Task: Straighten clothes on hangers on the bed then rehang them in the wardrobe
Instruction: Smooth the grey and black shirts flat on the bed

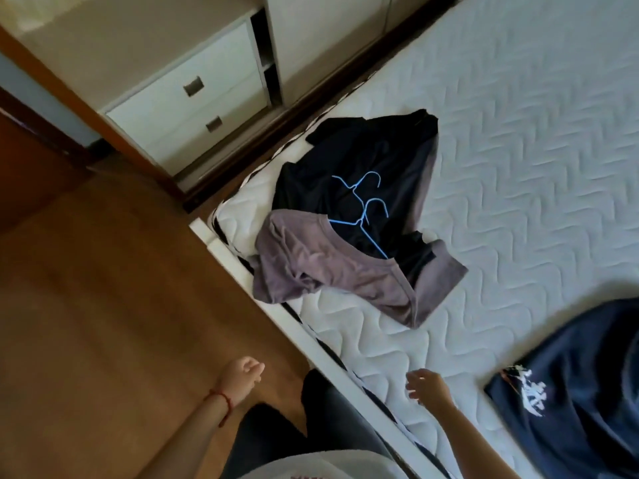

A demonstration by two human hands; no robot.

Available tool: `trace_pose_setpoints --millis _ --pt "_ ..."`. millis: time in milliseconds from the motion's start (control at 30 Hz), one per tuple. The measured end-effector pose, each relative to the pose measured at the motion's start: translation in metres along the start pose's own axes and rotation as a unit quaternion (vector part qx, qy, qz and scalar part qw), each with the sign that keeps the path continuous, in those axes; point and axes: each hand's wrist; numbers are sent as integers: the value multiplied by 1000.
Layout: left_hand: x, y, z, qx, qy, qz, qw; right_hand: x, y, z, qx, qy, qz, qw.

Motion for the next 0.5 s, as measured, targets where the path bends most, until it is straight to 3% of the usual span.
trace_pose_setpoints --millis 133,300,500 --pt "-50 -30 28 -4 -45 -1 999 54 -23 -2 -11 30 26 999" --pt "-120 -83 56 -9 -123 -82 989 105 -53 3 -74 135 86 984" --pt "-211 -168 49 -64 -201 -184 960 138 -95 6 -192 67 72 977"
Point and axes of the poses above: each hand's wrist, its own y-axis away from the middle knuckle, its own z-axis out of the back of the hand, x = y × z, and after that the axes turned 2 degrees about z, right-handed
